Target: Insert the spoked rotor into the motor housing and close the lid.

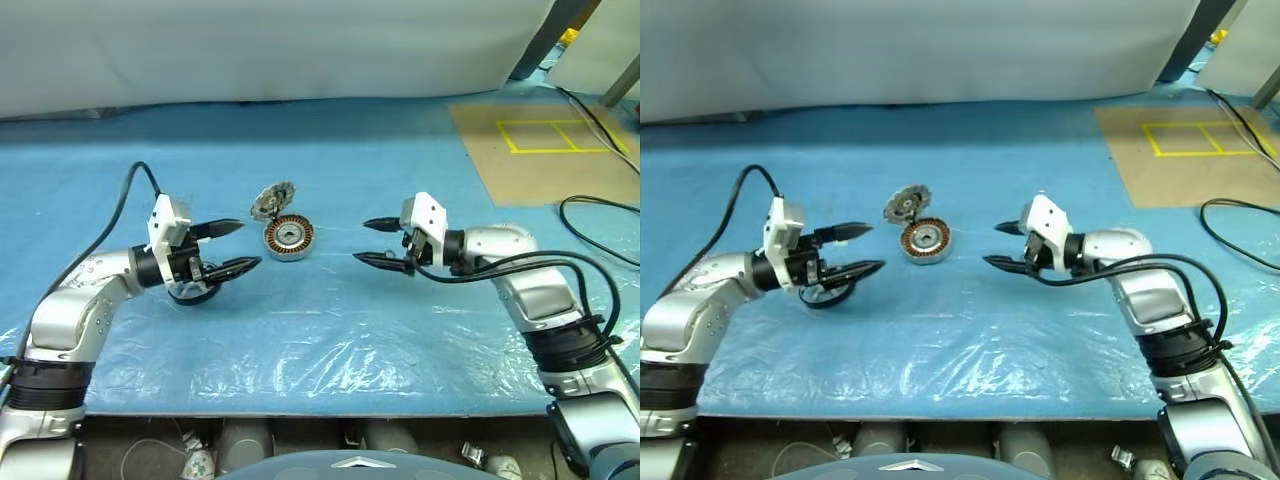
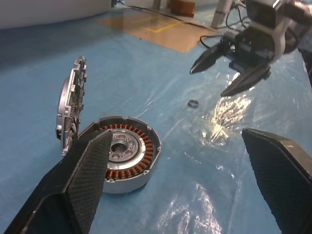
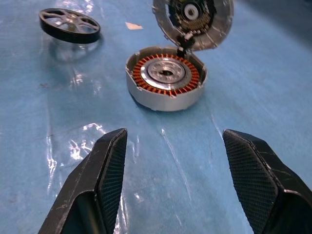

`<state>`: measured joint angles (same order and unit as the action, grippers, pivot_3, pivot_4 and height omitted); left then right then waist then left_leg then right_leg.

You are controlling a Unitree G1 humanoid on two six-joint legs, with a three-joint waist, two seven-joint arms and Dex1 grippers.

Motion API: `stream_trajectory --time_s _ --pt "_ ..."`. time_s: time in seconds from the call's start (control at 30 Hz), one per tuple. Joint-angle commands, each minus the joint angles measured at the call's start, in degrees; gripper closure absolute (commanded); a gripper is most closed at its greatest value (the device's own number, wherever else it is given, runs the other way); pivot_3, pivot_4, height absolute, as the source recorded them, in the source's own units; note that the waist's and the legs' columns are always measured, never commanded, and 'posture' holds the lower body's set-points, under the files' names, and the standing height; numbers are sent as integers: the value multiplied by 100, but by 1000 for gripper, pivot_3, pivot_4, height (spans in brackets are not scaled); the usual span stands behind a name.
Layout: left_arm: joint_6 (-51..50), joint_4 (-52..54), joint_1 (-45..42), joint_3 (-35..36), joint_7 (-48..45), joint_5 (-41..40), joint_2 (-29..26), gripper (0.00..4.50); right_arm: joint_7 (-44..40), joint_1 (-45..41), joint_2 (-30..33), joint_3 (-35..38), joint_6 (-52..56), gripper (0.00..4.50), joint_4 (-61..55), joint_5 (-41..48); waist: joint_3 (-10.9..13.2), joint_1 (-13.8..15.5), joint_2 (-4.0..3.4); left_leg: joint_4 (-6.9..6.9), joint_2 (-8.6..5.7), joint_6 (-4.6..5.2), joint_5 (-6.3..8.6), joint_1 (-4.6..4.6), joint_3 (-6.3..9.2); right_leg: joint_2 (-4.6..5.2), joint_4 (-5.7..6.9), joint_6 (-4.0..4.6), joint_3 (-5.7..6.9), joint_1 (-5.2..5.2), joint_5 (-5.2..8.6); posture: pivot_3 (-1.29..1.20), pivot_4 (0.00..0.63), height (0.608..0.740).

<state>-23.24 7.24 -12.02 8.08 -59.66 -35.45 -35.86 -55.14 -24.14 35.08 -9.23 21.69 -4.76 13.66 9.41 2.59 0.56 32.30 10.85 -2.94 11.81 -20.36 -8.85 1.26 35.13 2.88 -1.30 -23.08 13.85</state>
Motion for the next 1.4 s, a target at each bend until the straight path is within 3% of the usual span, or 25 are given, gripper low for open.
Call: stream_trajectory --time_s 0.03,0.47,0.7,0.93,1.03,1.2,1.4 --pt "267 23 147 118 321 127 226 34 253 31 -113 141 -215 1204 -106 -75 0 -7 0 0 1 0 0 1 2 -1 1 -1 0 0 0 0 150 740" --pt "407 350 605 -67 495 412 364 34 300 8 -104 78 -309 1204 -124 -201 0 7 1 4 4 9 -4 3 7 2 3 11 1 2 7 0 150 740" --pt "380 383 510 -89 490 460 301 34 -486 -980 -195 -589 -553 1204 224 -479 1 -48 1 4 4 12 -6 14 10 1 15 15 -1 1 8 0 150 740" --pt "489 442 662 30 465 518 122 34 -1713 -3249 -1027 -1583 -941 1204 2468 -1021 2 -55 1 13 7 22 -11 15 4 0 48 33 1 -8 19 0 150 740" --pt "602 543 826 131 543 570 92 34 -2012 -3878 -1431 -1911 -1656 1204 3651 -1427 2 -39 4 14 17 23 -11 3 0 2 52 38 12 -14 21 0 150 740" --pt "679 764 1087 189 825 580 214 34 -2212 -4397 -1890 -2232 -2690 1204 5027 -2012 3 -7 3 46 60 50 -17 -71 -1 5 60 52 78 -43 25 0 150 740" --pt "689 1154 1480 99 1099 602 368 34 -2003 -4733 -2310 -2424 -3587 1204 6151 -2671 5 -24 0 58 86 53 -14 -89 13 6 81 89 131 -58 41 0 150 740"
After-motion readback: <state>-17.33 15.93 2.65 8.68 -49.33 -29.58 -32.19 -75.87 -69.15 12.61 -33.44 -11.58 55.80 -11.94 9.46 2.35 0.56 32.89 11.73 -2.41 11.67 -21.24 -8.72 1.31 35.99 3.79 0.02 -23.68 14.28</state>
